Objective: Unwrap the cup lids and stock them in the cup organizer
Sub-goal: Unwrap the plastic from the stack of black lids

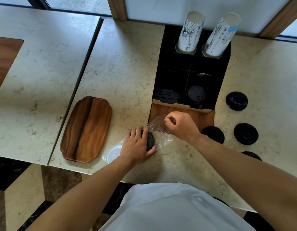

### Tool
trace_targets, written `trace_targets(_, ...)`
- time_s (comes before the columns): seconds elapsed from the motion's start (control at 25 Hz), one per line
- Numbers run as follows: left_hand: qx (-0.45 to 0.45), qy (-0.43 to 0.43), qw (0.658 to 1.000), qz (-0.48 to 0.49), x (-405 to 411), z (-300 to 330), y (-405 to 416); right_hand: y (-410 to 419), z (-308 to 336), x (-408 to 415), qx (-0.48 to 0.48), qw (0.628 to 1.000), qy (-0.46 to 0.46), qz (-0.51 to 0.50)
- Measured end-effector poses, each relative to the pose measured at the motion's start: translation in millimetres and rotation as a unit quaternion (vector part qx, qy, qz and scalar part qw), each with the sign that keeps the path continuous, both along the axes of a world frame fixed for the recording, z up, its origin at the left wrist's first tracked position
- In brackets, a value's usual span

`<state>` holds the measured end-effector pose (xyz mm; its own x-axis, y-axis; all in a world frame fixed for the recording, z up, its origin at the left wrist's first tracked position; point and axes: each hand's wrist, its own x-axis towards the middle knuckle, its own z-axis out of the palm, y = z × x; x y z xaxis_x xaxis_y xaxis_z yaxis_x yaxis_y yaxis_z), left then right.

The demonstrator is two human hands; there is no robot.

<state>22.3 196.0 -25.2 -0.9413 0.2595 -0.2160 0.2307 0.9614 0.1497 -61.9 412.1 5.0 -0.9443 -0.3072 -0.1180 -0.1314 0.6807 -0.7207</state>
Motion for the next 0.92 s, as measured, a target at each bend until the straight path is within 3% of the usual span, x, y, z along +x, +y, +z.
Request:
trace_targets(0.28, 0.010, 0.011, 1.000, 0.000, 2, 6, -3, -30, -14, 3, 0.108, 0.971, -0.201, -0.072)
trace_targets(0.36, 0.014, 0.013, 1.000, 0.004, 3, 9, -4, -35, -14, -1, 0.032, 0.954, -0.268, -0.134)
trace_targets(0.48, 0.031, 0.019, 0.999, 0.019, 6, 14, -7, -44, -4, -5, -0.126, 0.871, -0.416, -0.229)
trace_targets(0.64, 0.038, 0.035, 0.998, 0.044, 19, 14, -21, -37, 8, -4, -0.145, 0.859, -0.469, -0.146)
trace_targets(0.76, 0.015, 0.028, 0.998, 0.054, 31, 10, -37, -29, 7, -8, -0.201, 0.823, -0.518, -0.122)
trace_targets(0.92, -0.013, 0.020, 0.999, 0.049, 37, 3, -44, -34, 1, -9, -0.138, 0.834, -0.529, -0.066)
